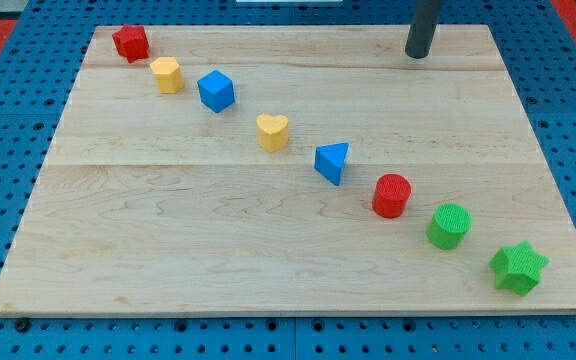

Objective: Point your arm at red star

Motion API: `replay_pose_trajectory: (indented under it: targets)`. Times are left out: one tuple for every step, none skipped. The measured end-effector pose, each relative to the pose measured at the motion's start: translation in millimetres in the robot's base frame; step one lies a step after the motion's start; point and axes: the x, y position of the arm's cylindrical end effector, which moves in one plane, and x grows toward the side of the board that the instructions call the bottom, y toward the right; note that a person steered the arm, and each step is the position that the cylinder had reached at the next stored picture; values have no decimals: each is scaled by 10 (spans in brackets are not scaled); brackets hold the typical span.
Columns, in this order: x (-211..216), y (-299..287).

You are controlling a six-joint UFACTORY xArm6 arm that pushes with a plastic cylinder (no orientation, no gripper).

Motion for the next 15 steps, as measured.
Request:
replay_pose_trajectory:
  targets:
    - [6,8]
    - [6,6]
    - [20,-58]
    - [34,-39]
    - [-412,-663]
    - [-581,-1174]
    - [-569,-1312]
    - [-569,-1312]
    - [-568,-1337]
    - [-568,-1482]
    - [-581,-1644]
    - [-566,-1888]
    - [-581,-2197]
    - [-576,-2342]
    - [-585,-2403]
